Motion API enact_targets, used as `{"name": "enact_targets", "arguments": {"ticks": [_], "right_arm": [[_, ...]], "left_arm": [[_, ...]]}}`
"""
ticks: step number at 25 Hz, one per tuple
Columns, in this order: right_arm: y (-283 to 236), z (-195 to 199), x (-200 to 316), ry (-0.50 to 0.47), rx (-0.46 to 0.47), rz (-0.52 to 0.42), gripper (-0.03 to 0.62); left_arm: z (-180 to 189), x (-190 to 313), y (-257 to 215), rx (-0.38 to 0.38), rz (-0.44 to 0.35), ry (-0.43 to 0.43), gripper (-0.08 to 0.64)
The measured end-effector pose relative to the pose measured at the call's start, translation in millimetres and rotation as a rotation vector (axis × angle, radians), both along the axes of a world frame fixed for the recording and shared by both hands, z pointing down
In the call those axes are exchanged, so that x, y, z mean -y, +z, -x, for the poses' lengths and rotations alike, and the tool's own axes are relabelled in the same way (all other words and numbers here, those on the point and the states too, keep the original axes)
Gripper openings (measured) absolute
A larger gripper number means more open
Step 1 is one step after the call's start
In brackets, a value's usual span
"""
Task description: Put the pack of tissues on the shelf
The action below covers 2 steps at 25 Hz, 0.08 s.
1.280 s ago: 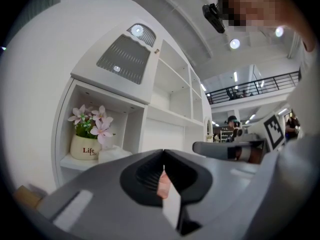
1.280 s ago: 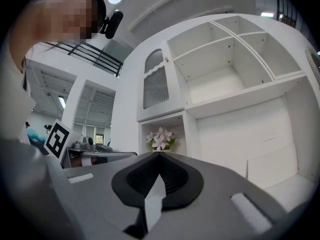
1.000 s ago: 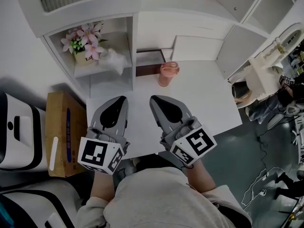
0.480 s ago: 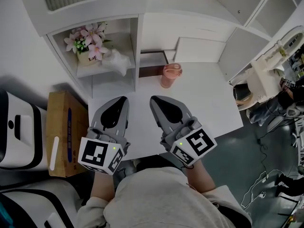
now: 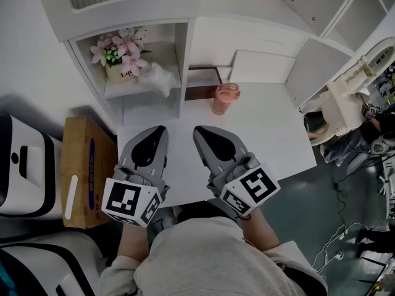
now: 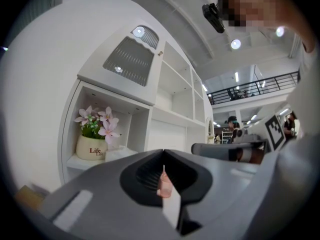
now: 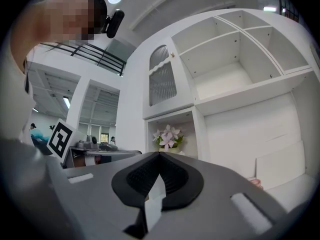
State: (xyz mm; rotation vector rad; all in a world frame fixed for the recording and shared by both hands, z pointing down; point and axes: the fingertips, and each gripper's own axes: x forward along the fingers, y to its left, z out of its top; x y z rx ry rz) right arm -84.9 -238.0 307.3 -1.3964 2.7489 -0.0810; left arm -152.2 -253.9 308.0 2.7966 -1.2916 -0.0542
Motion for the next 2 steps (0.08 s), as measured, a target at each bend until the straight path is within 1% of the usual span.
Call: {"name": "enact_targets", "arguments": {"ticks": [2], "right_arm": [[-0.4, 3.7, -1.3, -0.005, -0.003, 0.001, 0.0]], "left_arm": [[2.3, -1.3, -0.4, -0.001, 0.001, -0.001, 0.002]]}}
